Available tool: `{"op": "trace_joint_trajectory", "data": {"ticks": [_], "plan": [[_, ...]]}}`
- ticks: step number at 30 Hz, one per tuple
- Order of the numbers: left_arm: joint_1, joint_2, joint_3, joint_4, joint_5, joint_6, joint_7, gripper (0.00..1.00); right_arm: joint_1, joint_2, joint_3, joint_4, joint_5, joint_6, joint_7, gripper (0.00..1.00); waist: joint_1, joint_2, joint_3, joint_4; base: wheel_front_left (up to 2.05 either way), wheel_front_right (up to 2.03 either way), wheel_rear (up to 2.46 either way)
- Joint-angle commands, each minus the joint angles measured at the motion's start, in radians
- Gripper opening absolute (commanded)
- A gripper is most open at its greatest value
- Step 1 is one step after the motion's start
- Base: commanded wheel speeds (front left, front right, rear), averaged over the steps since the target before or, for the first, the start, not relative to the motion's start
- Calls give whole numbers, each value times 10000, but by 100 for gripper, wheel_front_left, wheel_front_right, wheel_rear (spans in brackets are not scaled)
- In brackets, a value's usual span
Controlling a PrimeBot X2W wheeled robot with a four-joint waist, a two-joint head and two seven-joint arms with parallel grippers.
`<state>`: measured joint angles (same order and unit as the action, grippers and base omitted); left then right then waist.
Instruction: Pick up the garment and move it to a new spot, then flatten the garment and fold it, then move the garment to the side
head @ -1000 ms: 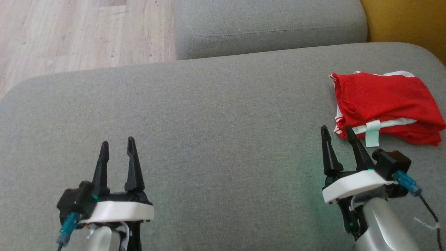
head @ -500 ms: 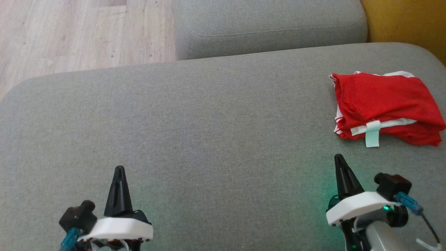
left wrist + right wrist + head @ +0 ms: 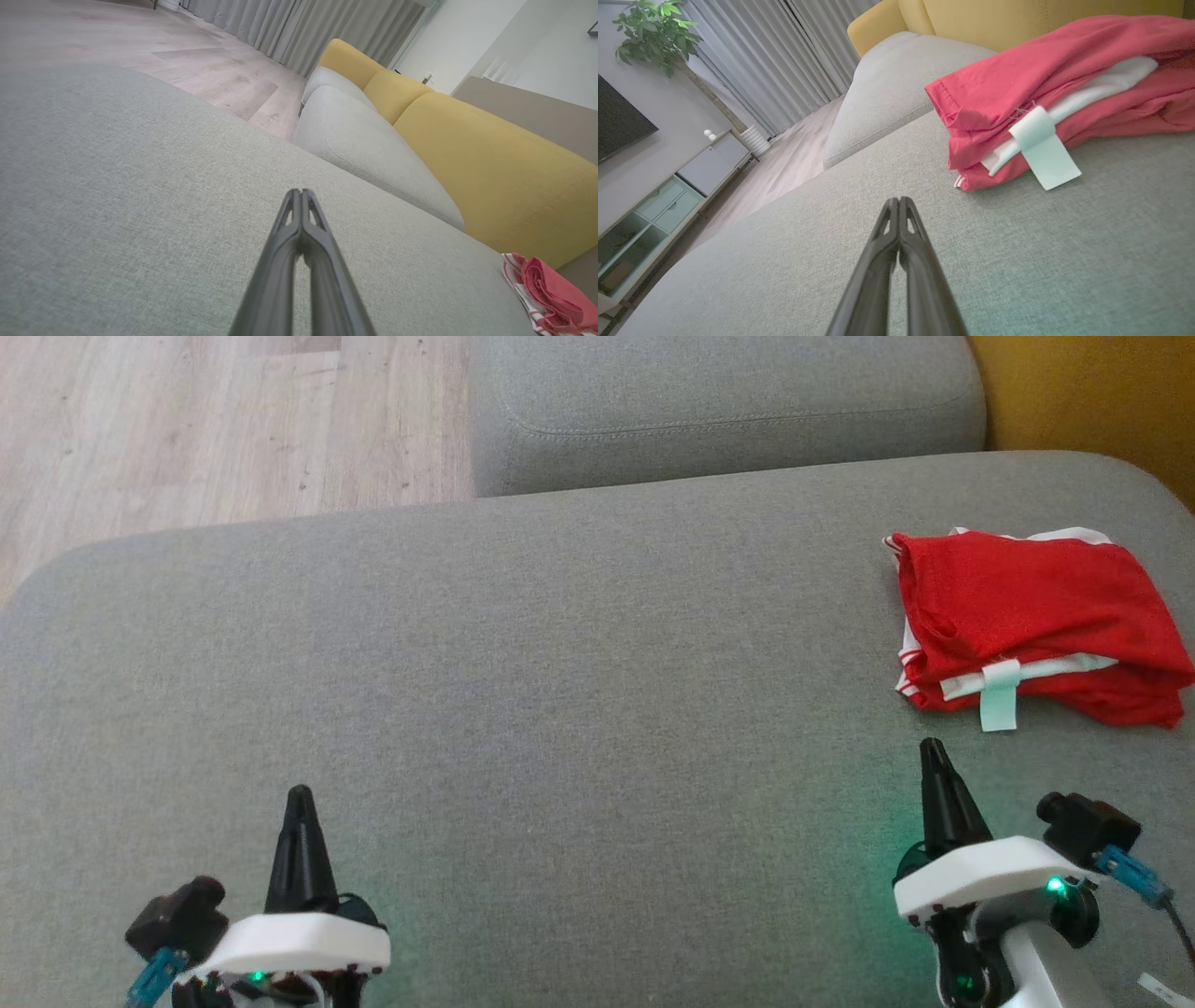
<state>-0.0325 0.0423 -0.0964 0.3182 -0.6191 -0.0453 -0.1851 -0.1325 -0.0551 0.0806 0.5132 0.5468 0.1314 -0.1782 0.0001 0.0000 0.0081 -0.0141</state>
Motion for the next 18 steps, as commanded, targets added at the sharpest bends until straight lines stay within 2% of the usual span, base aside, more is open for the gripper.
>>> {"op": "trace_joint_trajectory", "data": {"ticks": [1,18], "plan": [[-475,18,174,-366,-157,-93,52,0,-382,7,-48,-382,198,-2,51,0,0,0,0,1,0,0,0],[-522,28,502,-428,-1817,-222,552,0,-275,14,-372,-775,1974,-3,539,0,0,0,-9,25,0,0,0]]}}
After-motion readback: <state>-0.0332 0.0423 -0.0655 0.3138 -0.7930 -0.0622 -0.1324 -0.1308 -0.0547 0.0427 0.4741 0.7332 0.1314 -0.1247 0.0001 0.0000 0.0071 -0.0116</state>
